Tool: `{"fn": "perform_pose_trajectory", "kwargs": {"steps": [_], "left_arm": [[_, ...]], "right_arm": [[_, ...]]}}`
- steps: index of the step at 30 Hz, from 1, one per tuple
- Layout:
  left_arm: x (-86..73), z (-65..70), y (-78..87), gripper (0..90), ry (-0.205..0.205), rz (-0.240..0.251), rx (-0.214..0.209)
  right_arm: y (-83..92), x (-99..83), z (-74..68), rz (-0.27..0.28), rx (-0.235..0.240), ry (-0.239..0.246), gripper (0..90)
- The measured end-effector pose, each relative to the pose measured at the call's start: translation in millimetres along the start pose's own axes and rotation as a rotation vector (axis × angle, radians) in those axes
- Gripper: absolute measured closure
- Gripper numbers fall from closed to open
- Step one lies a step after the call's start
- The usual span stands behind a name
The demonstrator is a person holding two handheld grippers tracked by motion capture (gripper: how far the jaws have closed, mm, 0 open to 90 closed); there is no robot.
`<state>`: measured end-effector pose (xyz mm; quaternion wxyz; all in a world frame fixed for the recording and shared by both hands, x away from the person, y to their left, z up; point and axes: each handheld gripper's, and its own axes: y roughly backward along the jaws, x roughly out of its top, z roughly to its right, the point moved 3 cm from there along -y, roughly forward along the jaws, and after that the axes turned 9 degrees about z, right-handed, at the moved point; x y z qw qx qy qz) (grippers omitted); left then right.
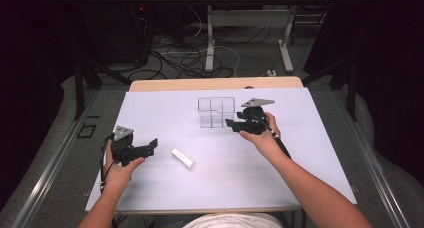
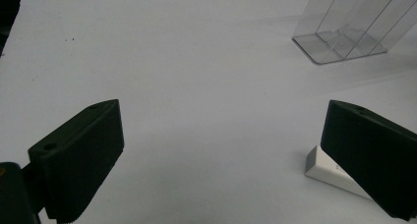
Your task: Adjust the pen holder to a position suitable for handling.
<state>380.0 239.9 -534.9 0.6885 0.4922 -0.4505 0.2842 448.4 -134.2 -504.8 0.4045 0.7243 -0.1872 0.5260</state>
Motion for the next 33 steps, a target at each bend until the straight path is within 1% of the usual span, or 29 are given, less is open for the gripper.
{"fn": "perform_pose_trajectory", "kwargs": {"steps": [1,2,4,5,6,8,10,12,13,14,15,17,18,20,21,22,23,25,26,27,29,30,32,33], "left_arm": [[-0.1,-0.1,0.0,2.8,-0.001,0.000,0.000],[-0.1,-0.1,0.0,2.8,-0.001,0.000,0.000],[0.0,0.0,0.0,2.8,-0.001,0.000,0.000],[-0.1,-0.1,0.0,2.8,-0.001,0.000,0.000],[0.0,0.0,0.1,2.8,-0.001,0.000,0.000],[0.1,-0.1,0.2,2.8,-0.003,-0.001,0.000],[0.6,-0.2,0.6,2.8,-0.010,-0.003,0.001],[0.5,-0.5,0.5,2.8,-0.020,-0.006,0.002],[0.2,-1.2,0.0,2.8,-0.030,-0.013,0.000],[-0.6,-0.9,-0.4,2.8,-0.029,-0.022,0.003],[-1.3,-1.0,-1.1,2.8,-0.033,-0.023,0.002],[-1.8,-0.3,-1.4,2.8,-0.034,-0.036,0.001],[-1.6,0.7,-2.0,2.8,-0.028,-0.029,0.002],[-1.4,1.7,-2.0,2.9,-0.033,-0.027,-0.002],[-1.5,2.0,-2.1,2.8,-0.037,-0.028,-0.003],[-1.7,2.5,-2.2,2.9,-0.036,-0.028,-0.003],[-2.0,3.0,-2.5,2.9,-0.035,-0.029,-0.005],[-2.5,3.3,-2.9,2.9,-0.045,-0.036,-0.008],[-2.8,2.8,-2.8,2.9,-0.055,-0.043,-0.011],[-3.1,3.3,-3.3,2.9,-0.052,-0.042,-0.010],[-3.3,3.5,-3.5,2.9,-0.053,-0.042,-0.012],[-3.4,3.9,-3.6,2.9,-0.054,-0.041,-0.014],[-3.2,4.0,-3.5,2.9,-0.062,-0.042,-0.014],[-3.2,4.4,-3.5,2.9,-0.063,-0.042,-0.015]], "right_arm": [[-0.9,-1.6,-4.1,-0.007,0.013,0.009,41.0],[-0.9,-1.6,-4.1,-0.007,0.013,0.009,41.0],[-2.2,-3.5,-9.8,-0.018,0.030,0.016,39.2],[-2.2,-3.5,-9.8,-0.018,0.030,0.016,39.2],[-3.2,-4.7,-13.8,-0.025,0.049,0.012,36.9],[-3.5,-5.6,-15.6,-0.032,0.057,0.010,36.1],[-3.9,-8.0,-20.3,-0.046,0.077,0.026,35.1],[-3.8,-9.8,-22.1,-0.037,0.094,0.038,33.8],[-3.8,-9.8,-22.1,-0.037,0.094,0.038,33.8],[-3.1,-11.0,-23.5,-0.044,0.092,0.033,33.6],[-3.4,-13.5,-25.2,-0.041,0.108,0.033,33.0],[-3.6,-15.0,-26.4,-0.043,0.111,0.029,32.6],[-3.7,-16.2,-27.8,-0.052,0.118,0.028,32.5],[-4.0,-18.1,-30.7,-0.065,0.126,0.029,32.4],[-5.1,-19.1,-32.4,-0.062,0.134,0.030,32.4],[-5.8,-20.8,-35.8,-0.074,0.142,0.035,32.2],[-5.8,-20.8,-35.8,-0.074,0.142,0.035,32.2],[-6.6,-22.8,-41.5,-0.099,0.150,0.031,31.9],[-6.6,-22.8,-41.5,-0.099,0.150,0.031,31.9],[-7.9,-23.7,-44.8,-0.100,0.154,0.033,31.8],[-8.9,-24.3,-46.6,-0.096,0.159,0.030,31.8],[-9.8,-25.8,-50.2,-0.114,0.163,0.025,31.8],[-10.2,-26.2,-50.9,-0.122,0.167,0.031,31.8],[-11.6,-27.1,-52.9,-0.120,0.173,0.026,31.8]]}}
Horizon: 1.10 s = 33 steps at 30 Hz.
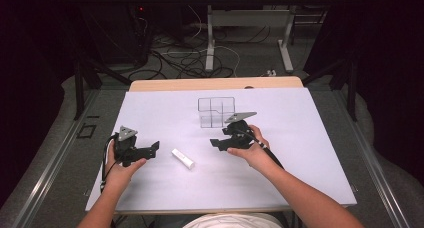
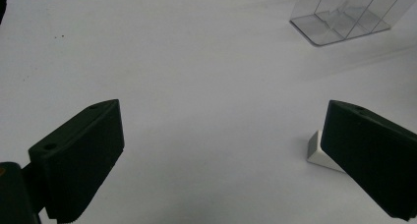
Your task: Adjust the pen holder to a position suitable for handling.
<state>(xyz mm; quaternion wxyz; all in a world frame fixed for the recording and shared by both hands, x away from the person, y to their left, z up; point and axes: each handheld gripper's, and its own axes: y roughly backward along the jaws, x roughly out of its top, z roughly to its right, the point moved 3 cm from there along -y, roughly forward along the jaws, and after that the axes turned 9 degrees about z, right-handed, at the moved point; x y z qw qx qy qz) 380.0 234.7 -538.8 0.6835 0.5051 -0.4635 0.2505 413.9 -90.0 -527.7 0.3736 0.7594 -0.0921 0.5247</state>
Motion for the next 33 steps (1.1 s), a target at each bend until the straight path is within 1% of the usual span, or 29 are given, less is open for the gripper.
{"fn": "perform_pose_trajectory", "kwargs": {"steps": [1,2,5,6,7,8,9,10,12,14,16,17,18,19,20,22,23,24,25,26,27,28,29,30,31,33], "left_arm": [[0.1,0.3,0.1,2.9,-0.003,-0.003,0.000],[0.1,0.5,0.1,2.9,-0.006,-0.003,-0.002],[0.0,0.9,-0.1,2.9,-0.012,-0.006,-0.003],[-0.2,1.1,-0.4,2.9,-0.012,-0.006,-0.004],[-0.4,1.5,-1.0,2.9,-0.008,-0.002,-0.003],[-0.5,1.2,-0.7,2.9,-0.018,-0.010,-0.007],[-0.6,1.7,-0.9,2.9,-0.016,-0.009,-0.005],[-0.5,1.8,-1.0,2.9,-0.017,-0.008,-0.005],[-0.5,2.1,-1.0,2.9,-0.018,-0.006,-0.006],[-0.4,2.6,-1.1,2.9,-0.014,-0.003,-0.005],[-0.4,2.3,-0.7,2.9,-0.021,-0.006,-0.006],[-0.4,2.3,-0.7,2.9,-0.022,-0.006,-0.006],[-0.4,2.3,-0.7,2.9,-0.021,-0.007,-0.005],[0.0,2.3,-0.8,2.9,-0.023,-0.006,-0.009],[0.9,3.0,-1.0,2.9,-0.015,-0.003,-0.015],[3.5,4.6,-1.3,2.9,-0.022,-0.002,-0.025],[5.1,5.7,-1.6,2.9,-0.032,-0.003,-0.033],[6.1,6.0,-1.5,2.9,-0.044,-0.004,-0.034],[6.9,7.1,-2.0,2.9,-0.050,-0.002,-0.039],[7.4,8.3,-2.6,2.8,-0.052,-0.001,-0.041],[7.8,9.3,-3.3,2.9,-0.048,-0.005,-0.041],[8.5,9.1,-4.0,2.9,-0.062,-0.004,-0.040],[9.4,9.7,-4.8,2.9,-0.065,-0.006,-0.042],[10.1,9.9,-5.4,2.9,-0.074,-0.009,-0.043],[10.2,10.5,-5.4,2.8,-0.071,-0.012,-0.046],[9.8,12.0,-6.0,2.9,-0.068,-0.006,-0.048]], "right_arm": [[-0.9,-0.7,-1.3,-0.006,-0.003,0.001,31.8],[-3.4,-1.7,-3.5,-0.010,0.006,0.011,31.8],[-5.3,-2.6,-6.1,-0.020,0.008,0.008,31.8],[-6.4,-3.3,-8.8,-0.033,0.010,0.004,31.8],[-6.4,-3.3,-8.8,-0.033,0.010,0.004,31.8],[-7.6,-3.2,-10.2,-0.043,0.018,0.022,31.8],[-7.6,-3.2,-10.2,-0.043,0.018,0.022,31.8],[-9.1,-3.7,-11.5,-0.030,0.017,0.017,31.8],[-10.1,-4.0,-12.6,-0.048,0.022,0.029,31.8],[-12.7,-5.2,-15.3,-0.052,0.023,0.029,31.8],[-14.0,-5.6,-15.6,-0.049,0.027,0.036,31.8],[-15.2,-6.2,-16.8,-0.048,0.027,0.032,31.8],[-15.0,-6.4,-16.9,-0.063,0.029,0.040,31.8],[-16.1,-6.9,-18.2,-0.059,0.028,0.034,31.8],[-16.1,-7.0,-18.7,-0.072,0.032,0.041,31.8],[-17.9,-7.8,-19.8,-0.067,0.036,0.043,31.8],[-18.2,-8.4,-19.9,-0.066,0.033,0.046,31.8],[-17.5,-8.8,-20.0,-0.082,0.030,0.050,31.8],[-18.2,-9.2,-20.6,-0.073,0.033,0.045,31.8],[-17.1,-9.4,-20.5,-0.090,0.035,0.049,31.8],[-17.5,-9.4,-20.1,-0.081,0.035,0.057,31.8],[-17.1,-9.5,-20.8,-0.087,0.036,0.048,31.8],[-18.2,-9.8,-21.2,-0.067,0.034,0.046,31.8],[-17.5,-9.9,-21.5,-0.076,0.036,0.047,31.8],[-17.1,-10.1,-21.7,-0.091,0.036,0.050,31.8],[-18.4,-10.8,-23.0,-0.086,0.039,0.048,31.8]]}}
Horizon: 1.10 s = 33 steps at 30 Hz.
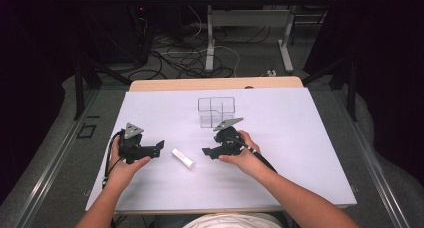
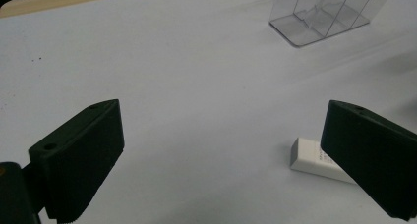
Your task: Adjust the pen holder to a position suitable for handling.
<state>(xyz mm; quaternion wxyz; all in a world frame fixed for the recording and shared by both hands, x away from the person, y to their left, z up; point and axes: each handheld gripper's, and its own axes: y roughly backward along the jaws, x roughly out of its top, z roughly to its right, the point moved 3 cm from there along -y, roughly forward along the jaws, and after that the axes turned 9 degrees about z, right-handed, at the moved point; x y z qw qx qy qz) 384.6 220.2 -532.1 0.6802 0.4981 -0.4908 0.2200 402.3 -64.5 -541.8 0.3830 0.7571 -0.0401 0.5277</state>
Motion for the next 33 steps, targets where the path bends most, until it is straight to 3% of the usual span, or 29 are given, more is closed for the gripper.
{"fn": "perform_pose_trajectory", "kwargs": {"steps": [12,13,15,17,18,21,29,33], "left_arm": [[-10.4,2.3,-2.7,2.9,-0.011,-0.036,-0.002],[-10.9,1.1,-2.3,2.9,-0.028,-0.047,-0.003],[-11.3,1.3,-2.7,2.9,-0.022,-0.043,0.001],[-11.4,1.0,-2.4,2.9,-0.015,-0.039,0.003],[-11.7,0.7,-2.7,2.9,-0.011,-0.030,0.003],[-12.3,-1.0,-2.0,2.9,-0.009,-0.038,0.004],[-13.2,-3.0,-2.3,2.9,0.012,-0.047,-0.002],[-13.4,-5.9,-2.1,2.9,0.002,-0.053,-0.003]], "right_arm": [[-16.9,-1.7,-24.5,-0.049,0.017,-0.041,36.5],[-19.0,-1.4,-25.3,-0.038,0.021,-0.039,36.7],[-22.8,-0.6,-28.6,-0.032,0.026,-0.053,37.4],[-24.6,0.8,-31.2,-0.060,0.039,-0.055,37.8],[-27.7,1.0,-33.7,-0.036,0.039,-0.073,38.6],[-31.0,2.1,-38.9,-0.074,0.049,-0.077,39.4],[-41.3,2.9,-56.5,-0.082,0.046,-0.036,43.0],[-45.0,2.0,-62.2,-0.075,0.027,-0.032,45.3]]}}
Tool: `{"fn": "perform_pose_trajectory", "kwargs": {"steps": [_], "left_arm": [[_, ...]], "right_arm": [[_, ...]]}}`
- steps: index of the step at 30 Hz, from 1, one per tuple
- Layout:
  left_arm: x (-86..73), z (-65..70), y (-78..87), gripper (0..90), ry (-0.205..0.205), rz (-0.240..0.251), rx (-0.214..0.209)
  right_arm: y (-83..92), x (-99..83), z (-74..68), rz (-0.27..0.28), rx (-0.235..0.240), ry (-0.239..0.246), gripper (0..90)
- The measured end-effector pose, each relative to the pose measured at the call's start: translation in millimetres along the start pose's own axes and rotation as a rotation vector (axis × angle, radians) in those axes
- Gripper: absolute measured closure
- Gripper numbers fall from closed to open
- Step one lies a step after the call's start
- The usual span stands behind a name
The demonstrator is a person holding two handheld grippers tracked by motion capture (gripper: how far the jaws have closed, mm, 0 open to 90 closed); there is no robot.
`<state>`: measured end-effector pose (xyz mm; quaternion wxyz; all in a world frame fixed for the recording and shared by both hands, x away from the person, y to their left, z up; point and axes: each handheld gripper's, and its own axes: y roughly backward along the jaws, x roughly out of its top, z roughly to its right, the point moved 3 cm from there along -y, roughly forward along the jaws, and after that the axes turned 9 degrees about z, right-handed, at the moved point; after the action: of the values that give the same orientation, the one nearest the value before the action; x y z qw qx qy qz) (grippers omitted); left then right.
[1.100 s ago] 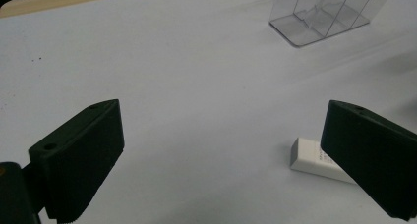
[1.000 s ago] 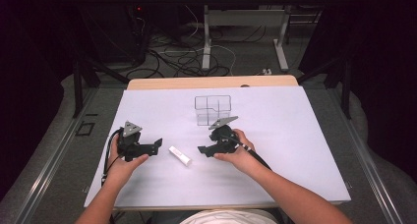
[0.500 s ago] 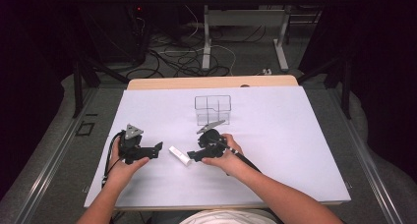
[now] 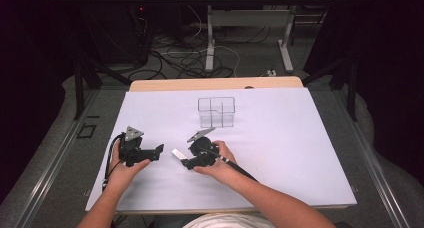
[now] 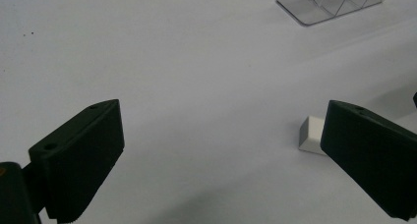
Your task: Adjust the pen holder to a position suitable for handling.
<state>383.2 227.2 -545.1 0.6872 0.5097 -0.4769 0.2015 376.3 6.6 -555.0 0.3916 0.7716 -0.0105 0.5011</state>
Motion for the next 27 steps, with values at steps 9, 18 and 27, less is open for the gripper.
{"fn": "perform_pose_trajectory", "kwargs": {"steps": [9,18,27], "left_arm": [[-0.3,-3.1,1.9,3.0,0.006,0.007,0.012],[-0.7,-3.3,2.0,2.9,0.021,0.009,0.010],[-1.1,-3.8,2.0,2.9,0.016,0.005,0.012]], "right_arm": [[-9.5,-3.7,-4.2,-0.016,-0.012,0.006,49.2],[-16.8,-6.4,-5.3,-0.044,-0.024,0.002,55.1],[-20.3,-8.3,-7.1,-0.064,-0.029,0.007,59.2]]}}
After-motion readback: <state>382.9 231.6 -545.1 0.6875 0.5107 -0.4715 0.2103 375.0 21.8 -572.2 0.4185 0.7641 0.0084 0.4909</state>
